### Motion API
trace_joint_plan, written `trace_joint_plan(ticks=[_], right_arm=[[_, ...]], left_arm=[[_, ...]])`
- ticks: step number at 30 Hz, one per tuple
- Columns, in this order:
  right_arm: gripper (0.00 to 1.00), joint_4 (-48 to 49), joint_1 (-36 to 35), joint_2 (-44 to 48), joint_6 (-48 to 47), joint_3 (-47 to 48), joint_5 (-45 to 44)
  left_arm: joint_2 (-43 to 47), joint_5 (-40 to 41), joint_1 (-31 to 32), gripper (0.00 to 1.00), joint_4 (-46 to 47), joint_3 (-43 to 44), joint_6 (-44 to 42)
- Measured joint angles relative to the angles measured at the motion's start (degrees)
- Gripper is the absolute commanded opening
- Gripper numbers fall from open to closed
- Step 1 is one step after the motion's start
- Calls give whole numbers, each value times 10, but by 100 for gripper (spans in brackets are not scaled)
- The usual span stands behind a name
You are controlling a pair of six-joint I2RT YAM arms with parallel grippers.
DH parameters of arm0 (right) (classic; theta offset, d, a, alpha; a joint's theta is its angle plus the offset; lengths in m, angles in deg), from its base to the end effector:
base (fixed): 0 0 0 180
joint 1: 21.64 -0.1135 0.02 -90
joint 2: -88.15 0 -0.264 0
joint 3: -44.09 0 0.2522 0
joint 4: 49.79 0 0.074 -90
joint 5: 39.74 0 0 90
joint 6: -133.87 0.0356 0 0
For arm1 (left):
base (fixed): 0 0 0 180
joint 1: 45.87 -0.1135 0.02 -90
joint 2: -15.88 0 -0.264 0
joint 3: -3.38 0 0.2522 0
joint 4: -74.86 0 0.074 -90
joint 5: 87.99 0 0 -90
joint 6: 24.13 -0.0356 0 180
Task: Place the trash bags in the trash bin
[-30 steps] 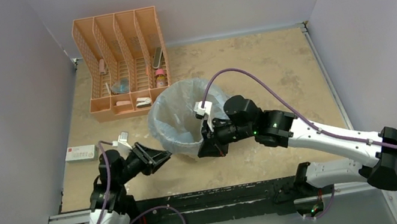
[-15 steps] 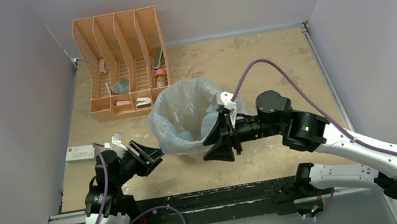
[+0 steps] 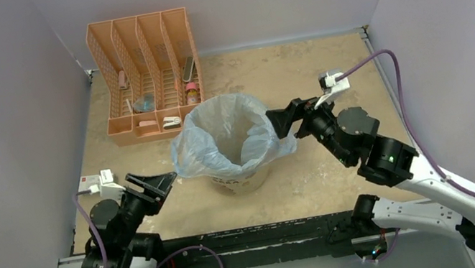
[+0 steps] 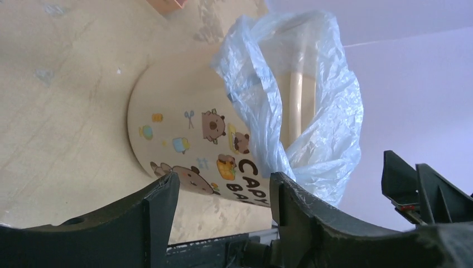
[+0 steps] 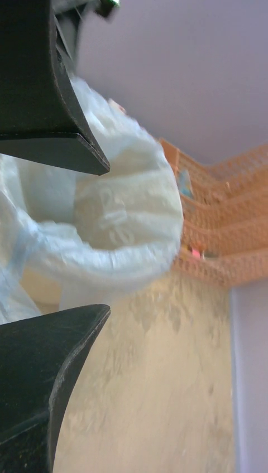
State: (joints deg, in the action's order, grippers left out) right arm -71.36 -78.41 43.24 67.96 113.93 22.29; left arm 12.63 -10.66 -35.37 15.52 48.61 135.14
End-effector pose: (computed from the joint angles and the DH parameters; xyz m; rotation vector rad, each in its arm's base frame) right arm 0.1055 0.1305 0.4124 -0.0423 1.5669 0.7549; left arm 0.0455 -0.0164 0.2647 -0.8521 1.8509 -1.1303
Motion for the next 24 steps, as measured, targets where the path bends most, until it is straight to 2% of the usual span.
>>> trace_joint_plan(ticks=[3, 8, 10, 14, 16, 22, 24], right_arm=[[90, 2, 76, -8, 22, -17, -2], [90, 17, 254, -31, 48, -60, 100], [90, 23, 290, -35, 57, -80, 143], [90, 47, 299, -47, 70, -108, 207], [89, 54, 299, -50, 78, -118, 223], [89, 59, 298, -15, 83, -142, 211], [89, 60, 298, 11, 83, -155, 210]], left_arm=[[-36, 26, 0, 62, -10, 29, -19], [-138, 66, 0, 63, -45, 83, -56], [-142, 80, 0, 64, -52, 89, -62], [-110, 81, 0, 64, -39, 89, -76], [-123, 70, 0, 58, -14, 85, -88], [-303, 53, 0, 55, 33, 84, -118], [-330, 49, 0, 55, 47, 84, -124]])
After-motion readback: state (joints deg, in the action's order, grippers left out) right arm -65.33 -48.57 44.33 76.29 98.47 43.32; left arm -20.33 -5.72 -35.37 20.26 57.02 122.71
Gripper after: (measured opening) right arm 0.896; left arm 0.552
